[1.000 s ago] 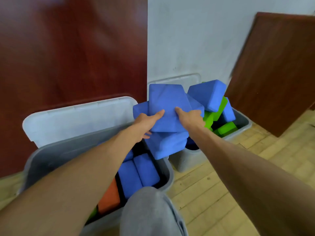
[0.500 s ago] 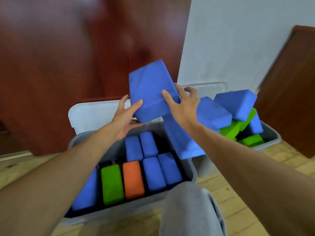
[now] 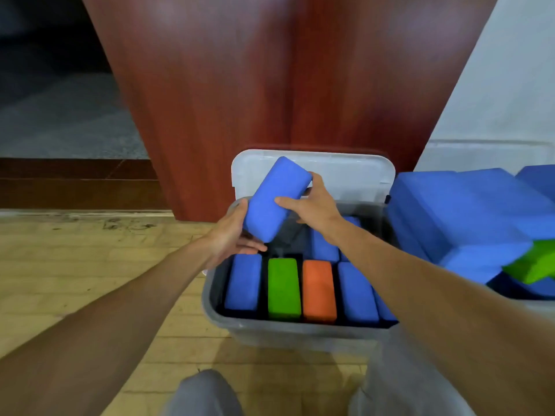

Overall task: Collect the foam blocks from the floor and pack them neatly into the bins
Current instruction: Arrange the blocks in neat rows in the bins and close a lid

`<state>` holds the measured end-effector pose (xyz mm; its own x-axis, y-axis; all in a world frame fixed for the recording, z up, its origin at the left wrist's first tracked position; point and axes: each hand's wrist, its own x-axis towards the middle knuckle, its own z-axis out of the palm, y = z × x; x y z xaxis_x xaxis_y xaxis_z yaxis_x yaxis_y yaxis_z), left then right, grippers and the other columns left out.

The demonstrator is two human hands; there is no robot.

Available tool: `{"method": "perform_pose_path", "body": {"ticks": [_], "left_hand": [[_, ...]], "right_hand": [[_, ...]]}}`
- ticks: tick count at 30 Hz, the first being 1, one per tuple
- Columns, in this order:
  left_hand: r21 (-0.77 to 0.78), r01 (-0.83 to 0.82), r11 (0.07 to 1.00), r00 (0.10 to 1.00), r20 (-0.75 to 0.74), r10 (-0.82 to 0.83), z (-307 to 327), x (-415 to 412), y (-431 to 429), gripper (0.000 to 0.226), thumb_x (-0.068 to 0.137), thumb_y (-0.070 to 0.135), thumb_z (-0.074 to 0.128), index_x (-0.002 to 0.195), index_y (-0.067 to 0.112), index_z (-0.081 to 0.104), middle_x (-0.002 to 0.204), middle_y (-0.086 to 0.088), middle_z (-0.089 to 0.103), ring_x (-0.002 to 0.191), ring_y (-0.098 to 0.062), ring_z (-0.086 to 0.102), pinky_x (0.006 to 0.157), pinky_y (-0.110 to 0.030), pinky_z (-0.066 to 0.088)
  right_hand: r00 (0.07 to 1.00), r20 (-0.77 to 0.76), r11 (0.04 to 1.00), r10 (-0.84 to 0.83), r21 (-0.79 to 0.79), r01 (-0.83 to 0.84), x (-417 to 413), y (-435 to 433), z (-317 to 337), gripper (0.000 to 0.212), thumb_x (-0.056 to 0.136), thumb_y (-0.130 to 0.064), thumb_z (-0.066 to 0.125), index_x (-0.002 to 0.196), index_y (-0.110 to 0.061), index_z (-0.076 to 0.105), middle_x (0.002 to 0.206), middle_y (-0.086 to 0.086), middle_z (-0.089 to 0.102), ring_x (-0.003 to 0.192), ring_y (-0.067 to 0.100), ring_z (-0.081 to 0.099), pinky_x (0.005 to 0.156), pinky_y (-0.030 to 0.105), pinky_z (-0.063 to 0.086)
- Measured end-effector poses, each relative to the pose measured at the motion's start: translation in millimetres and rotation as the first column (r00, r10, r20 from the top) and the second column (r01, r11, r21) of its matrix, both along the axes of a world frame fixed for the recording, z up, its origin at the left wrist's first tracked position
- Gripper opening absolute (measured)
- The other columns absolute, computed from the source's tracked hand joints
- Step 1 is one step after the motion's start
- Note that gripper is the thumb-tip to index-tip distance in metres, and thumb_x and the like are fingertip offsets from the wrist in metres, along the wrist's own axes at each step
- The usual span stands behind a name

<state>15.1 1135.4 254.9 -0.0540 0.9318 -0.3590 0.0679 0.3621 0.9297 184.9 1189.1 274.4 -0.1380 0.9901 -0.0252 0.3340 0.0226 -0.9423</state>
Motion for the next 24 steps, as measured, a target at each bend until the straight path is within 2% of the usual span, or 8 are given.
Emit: {"method": "perform_pose_path", "body": {"ticks": [4,6,9,12,15,18,22,24], "left_hand": [[-0.003,0.013,1.0,0.995,-0.097,-0.013,-10,-10,-5,0.036,0.093,0.062,0.033,0.111,0.033,0.046,0.086,-0.015,0.068,0.069,-0.027,0.065,0.065,-0.032,0.052],[0.01,0.017,1.0,0.987,-0.162,-0.015,-15,-13,-3,0.032,0.093,0.053,0.048,0.112,0.028,0.047,0.085,-0.013,0.067,0.067,-0.024,0.061,0.061,-0.029,0.049],[0.018,-0.033,0.999,0.974,-0.226,0.036,-23,-18,4,0.021,0.095,0.04,0.049,0.104,0.022,0.053,0.079,-0.007,0.06,0.067,-0.022,0.056,0.061,-0.029,0.044],[0.042,-0.077,0.996,0.946,-0.314,0.087,-36,-25,8,0.03,0.094,0.046,0.047,0.109,0.022,0.057,0.087,-0.001,0.058,0.077,-0.018,0.056,0.069,-0.029,0.046],[0.1,-0.077,0.992,0.919,-0.379,0.11,-49,-34,12,0.061,0.077,0.072,0.053,0.113,0.025,0.065,0.115,0.004,0.062,0.104,-0.015,0.059,0.097,-0.036,0.047],[0.135,-0.168,0.977,0.936,-0.289,0.201,-53,-32,14,0.071,0.071,0.071,0.056,0.119,0.02,0.064,0.123,0.006,0.063,0.114,-0.014,0.057,0.106,-0.036,0.04],[0.234,-0.308,0.922,0.919,-0.176,0.352,-54,-33,23,0.044,0.087,0.045,0.063,0.119,0.015,0.057,0.118,-0.002,0.063,0.107,-0.017,0.06,0.099,-0.032,0.046],[0.238,-0.289,0.927,0.917,-0.21,0.339,-50,-35,28,0.049,0.081,0.052,0.066,0.116,0.018,0.059,0.114,0.0,0.064,0.104,-0.016,0.062,0.097,-0.036,0.049]], "right_hand": [[0.995,-0.095,0.996,0.011,-0.084,-0.019,-19,7,-21,0.076,0.084,-0.032,0.072,0.14,-0.018,0.025,0.124,0.0,0.053,0.102,0.025,0.065,0.072,0.038,0.06],[0.996,-0.086,0.997,-0.014,-0.082,0.007,-25,14,-37,0.065,0.086,-0.039,0.068,0.132,-0.016,0.029,0.125,0.002,0.056,0.099,0.023,0.065,0.081,0.04,0.058],[0.997,-0.06,0.997,-0.047,-0.068,0.043,-32,24,-53,0.05,0.083,-0.048,0.065,0.114,-0.018,0.04,0.115,0.0,0.059,0.101,0.023,0.064,0.091,0.045,0.053],[0.997,-0.076,0.995,0.026,-0.096,-0.033,-40,31,-57,0.043,0.086,-0.038,0.062,0.121,-0.02,0.045,0.111,0.0,0.06,0.103,0.022,0.063,0.094,0.045,0.051],[0.987,-0.031,0.979,0.156,-0.125,-0.159,-48,33,-59,0.055,0.087,-0.032,0.058,0.139,-0.029,0.04,0.117,-0.002,0.062,0.105,0.02,0.062,0.089,0.043,0.054],[0.99,-0.038,0.981,0.133,-0.14,-0.137,-56,36,-67,0.054,0.086,-0.036,0.061,0.131,-0.02,0.037,0.118,-0.001,0.058,0.105,0.023,0.062,0.087,0.045,0.055],[0.998,-0.028,0.994,0.064,-0.09,-0.066,-66,40,-70,0.044,0.083,-0.046,0.064,0.112,-0.019,0.046,0.111,0.006,0.061,0.095,0.026,0.066,0.081,0.047,0.057],[1.0,-0.004,0.998,0.026,-0.062,-0.027,-69,42,-72,0.047,0.08,-0.054,0.061,0.109,-0.019,0.052,0.108,0.007,0.063,0.096,0.027,0.065,0.082,0.048,0.056]]}}
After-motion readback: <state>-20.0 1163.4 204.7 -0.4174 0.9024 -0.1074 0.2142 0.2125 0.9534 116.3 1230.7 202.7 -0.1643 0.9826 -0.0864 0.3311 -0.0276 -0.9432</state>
